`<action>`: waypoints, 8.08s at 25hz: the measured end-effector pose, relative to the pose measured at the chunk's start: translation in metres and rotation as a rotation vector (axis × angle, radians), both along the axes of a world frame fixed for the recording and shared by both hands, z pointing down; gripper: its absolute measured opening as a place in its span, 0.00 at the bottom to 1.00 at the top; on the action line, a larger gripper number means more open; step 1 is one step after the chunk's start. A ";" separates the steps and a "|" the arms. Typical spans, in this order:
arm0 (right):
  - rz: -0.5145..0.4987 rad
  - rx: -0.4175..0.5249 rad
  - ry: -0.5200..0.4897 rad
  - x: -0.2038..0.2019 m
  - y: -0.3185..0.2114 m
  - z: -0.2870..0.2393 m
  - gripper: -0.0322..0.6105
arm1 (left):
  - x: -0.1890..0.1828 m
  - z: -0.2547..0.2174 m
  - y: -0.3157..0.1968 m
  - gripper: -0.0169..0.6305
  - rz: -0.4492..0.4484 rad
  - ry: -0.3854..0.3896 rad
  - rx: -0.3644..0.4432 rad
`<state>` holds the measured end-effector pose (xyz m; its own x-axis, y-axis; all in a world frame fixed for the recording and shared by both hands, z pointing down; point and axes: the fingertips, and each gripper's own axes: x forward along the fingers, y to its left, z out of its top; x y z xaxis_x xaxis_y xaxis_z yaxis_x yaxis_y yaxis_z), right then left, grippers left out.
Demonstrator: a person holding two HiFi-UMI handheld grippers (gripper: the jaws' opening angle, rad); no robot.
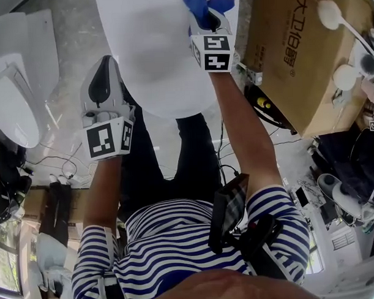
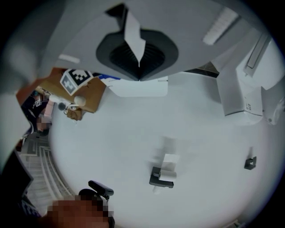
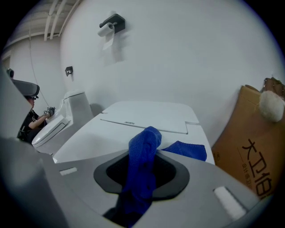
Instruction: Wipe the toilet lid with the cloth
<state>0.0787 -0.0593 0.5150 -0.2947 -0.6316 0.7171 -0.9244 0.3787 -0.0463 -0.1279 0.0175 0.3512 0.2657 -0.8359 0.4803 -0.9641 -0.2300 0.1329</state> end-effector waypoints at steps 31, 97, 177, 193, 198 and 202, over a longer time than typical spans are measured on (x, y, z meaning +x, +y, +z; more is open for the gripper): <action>-0.293 -0.019 -0.150 -0.290 0.031 -0.008 0.23 | -0.132 0.009 0.003 0.03 -0.076 0.025 -0.028; 0.004 0.038 0.038 0.108 0.057 0.006 0.23 | 0.116 0.005 0.028 0.03 0.056 -0.007 0.036; -0.011 0.177 -0.094 0.025 0.089 -0.171 0.23 | 0.087 -0.083 0.055 0.03 0.094 0.030 0.085; 0.060 0.085 0.034 0.132 0.132 -0.062 0.23 | 0.146 -0.033 0.065 0.03 0.163 0.008 0.030; 0.064 0.032 0.032 0.123 0.146 -0.016 0.23 | 0.137 -0.011 0.070 0.03 0.163 -0.006 0.016; 0.061 0.007 0.034 0.116 0.151 0.006 0.23 | 0.129 0.002 0.074 0.03 0.159 -0.012 -0.001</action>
